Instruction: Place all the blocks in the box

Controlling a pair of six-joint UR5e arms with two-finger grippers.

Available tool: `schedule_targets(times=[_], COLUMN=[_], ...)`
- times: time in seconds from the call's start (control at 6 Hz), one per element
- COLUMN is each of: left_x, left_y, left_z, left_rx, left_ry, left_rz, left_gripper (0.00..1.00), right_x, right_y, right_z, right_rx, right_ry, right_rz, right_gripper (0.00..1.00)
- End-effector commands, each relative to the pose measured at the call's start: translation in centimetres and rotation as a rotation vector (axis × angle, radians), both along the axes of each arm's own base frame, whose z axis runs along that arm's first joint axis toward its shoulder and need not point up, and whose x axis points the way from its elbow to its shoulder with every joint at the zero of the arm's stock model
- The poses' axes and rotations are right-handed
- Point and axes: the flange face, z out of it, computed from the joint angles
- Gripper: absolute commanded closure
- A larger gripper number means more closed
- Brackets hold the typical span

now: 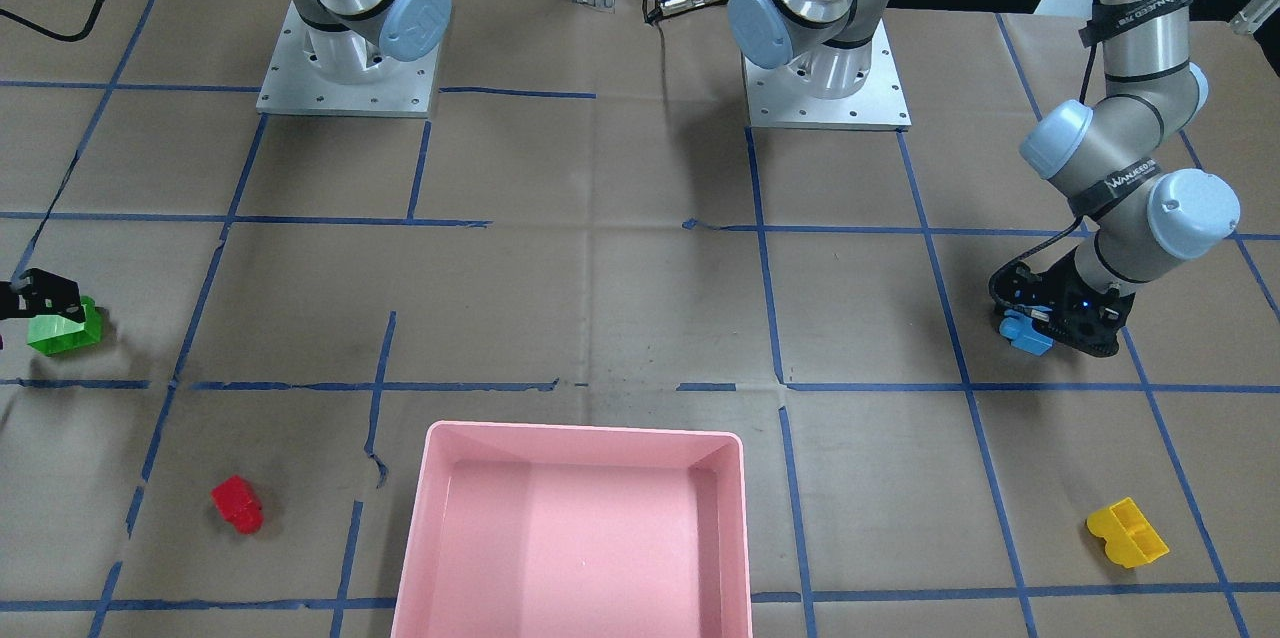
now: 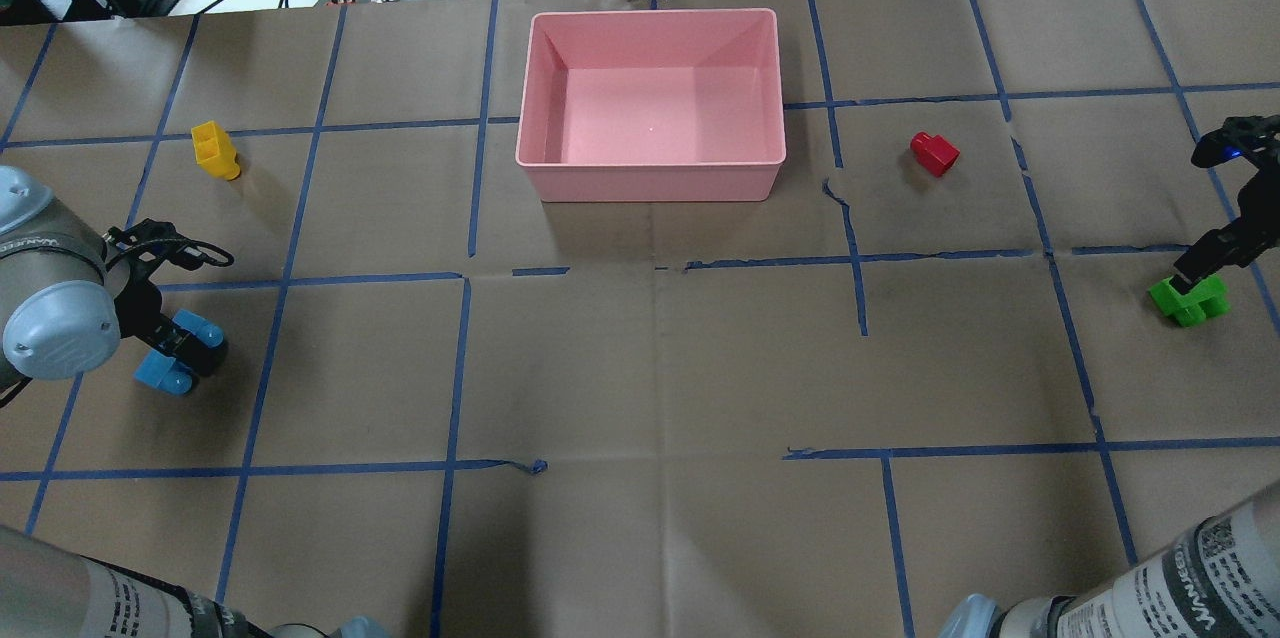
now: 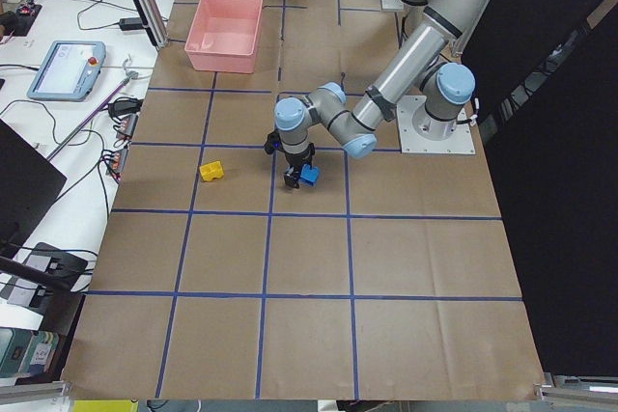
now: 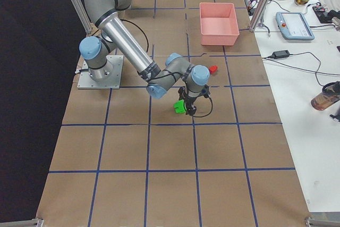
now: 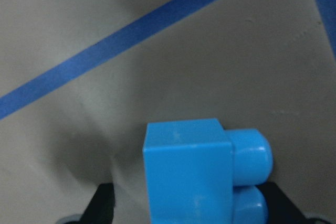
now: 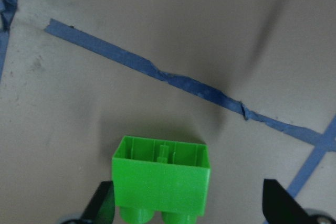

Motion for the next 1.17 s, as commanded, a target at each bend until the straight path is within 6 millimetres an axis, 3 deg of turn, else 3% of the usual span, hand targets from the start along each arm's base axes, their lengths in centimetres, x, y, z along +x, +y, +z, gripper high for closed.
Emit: schedule_targets(times=[0.0, 0.17, 0.5, 0.67, 0.83, 1.0], left_x=[-0.3, -0.4, 0.0, -1.9, -6.5, -13.1], left_y=[-0.1, -0.1, -1.9, -5.6, -10.2, -13.8], left_z=[0.2, 1.2, 6.7, 11.1, 15.6, 19.1], left_rx=[-0.004, -0.014, -0.02, -0.088, -0.134, -0.172], left_ry=[-0.003, -0.013, -0.006, 0.044, 0.027, 0.022], left_rz=[0.006, 0.01, 0.14, 0.196, 0.217, 0.256], left_gripper=[0.93, 1.0, 1.0, 1.0, 1.0, 1.0], right_x=[0.0, 0.1, -0.1, -0.2, -0.2, -0.3], right_y=[0.2, 0.4, 2.2, 2.1, 2.2, 2.1], right_z=[-0.2, -0.4, -2.0, -1.7, -1.8, -1.2], right_rx=[0.007, 0.016, 0.055, 0.042, 0.05, 0.046], right_ry=[0.0, -0.005, -0.021, -0.018, -0.017, -0.007], right_rz=[-0.032, -0.032, -0.051, -0.056, -0.055, -0.054], right_gripper=[0.01, 0.01, 0.01, 0.03, 0.29, 0.54])
